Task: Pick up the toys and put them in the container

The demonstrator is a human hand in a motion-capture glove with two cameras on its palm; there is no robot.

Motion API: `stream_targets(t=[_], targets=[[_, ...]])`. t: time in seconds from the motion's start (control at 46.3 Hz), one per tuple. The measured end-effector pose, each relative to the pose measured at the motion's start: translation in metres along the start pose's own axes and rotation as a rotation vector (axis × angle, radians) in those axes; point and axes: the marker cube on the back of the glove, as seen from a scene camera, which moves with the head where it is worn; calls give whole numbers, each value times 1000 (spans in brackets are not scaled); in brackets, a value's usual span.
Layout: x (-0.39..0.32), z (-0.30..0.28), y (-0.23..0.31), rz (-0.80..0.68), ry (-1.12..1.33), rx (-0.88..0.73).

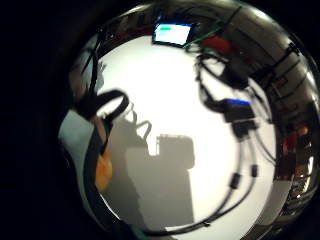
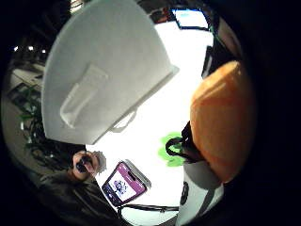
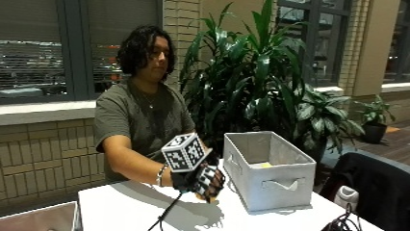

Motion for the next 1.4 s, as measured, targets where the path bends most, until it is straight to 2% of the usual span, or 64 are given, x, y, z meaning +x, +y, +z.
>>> stream_targets(t=[0.108,0.259,0.324,0.454,0.627,0.735,0.908,1.059,1.189,1.405], targets=[[-35,-81,-18,-39,-92,125],[-122,-191,-46,-293,-116,362],[-160,-229,-59,-367,-144,392],[-225,-267,-88,-387,-260,350],[-250,-243,-125,-363,-126,198],[-255,-233,-133,-258,-232,64],[-227,-234,-121,-259,-269,76],[-178,-218,-73,-327,-74,15],[-118,-186,-13,-247,87,-52],[-40,-123,73,-78,49,-153]])
